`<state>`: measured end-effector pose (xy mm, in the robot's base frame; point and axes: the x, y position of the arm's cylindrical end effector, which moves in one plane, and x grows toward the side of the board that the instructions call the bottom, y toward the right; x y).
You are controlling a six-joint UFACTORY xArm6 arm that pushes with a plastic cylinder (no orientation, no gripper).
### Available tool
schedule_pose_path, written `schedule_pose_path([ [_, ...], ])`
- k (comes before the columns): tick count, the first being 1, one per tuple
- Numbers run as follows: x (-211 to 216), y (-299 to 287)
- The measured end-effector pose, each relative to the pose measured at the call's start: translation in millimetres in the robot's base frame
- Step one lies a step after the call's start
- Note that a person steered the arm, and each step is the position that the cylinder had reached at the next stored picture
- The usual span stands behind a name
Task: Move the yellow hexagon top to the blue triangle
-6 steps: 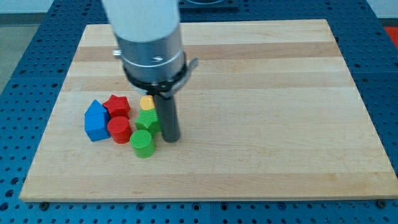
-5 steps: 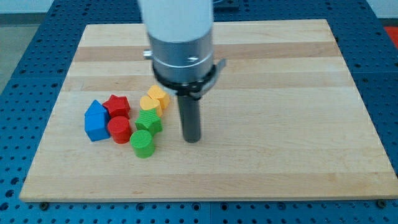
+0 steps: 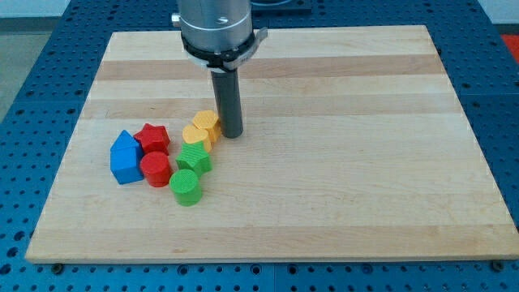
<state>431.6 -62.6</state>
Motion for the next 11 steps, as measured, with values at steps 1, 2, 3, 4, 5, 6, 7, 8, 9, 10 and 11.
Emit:
schedule_pose_path([
  [1, -7.7, -10.0],
  [2, -7.3, -24.5],
  [3, -6.2, -35.4],
  [4, -6.2, -50.1],
  [5, -6.2, -61.7],
  [6, -6.2, -74.0],
  [7, -6.2, -83.2],
  [8, -6.3, -83.2],
  [9, -6.4, -83.2],
  [10, -36.5, -73.0],
  [11, -54.5, -74.7],
])
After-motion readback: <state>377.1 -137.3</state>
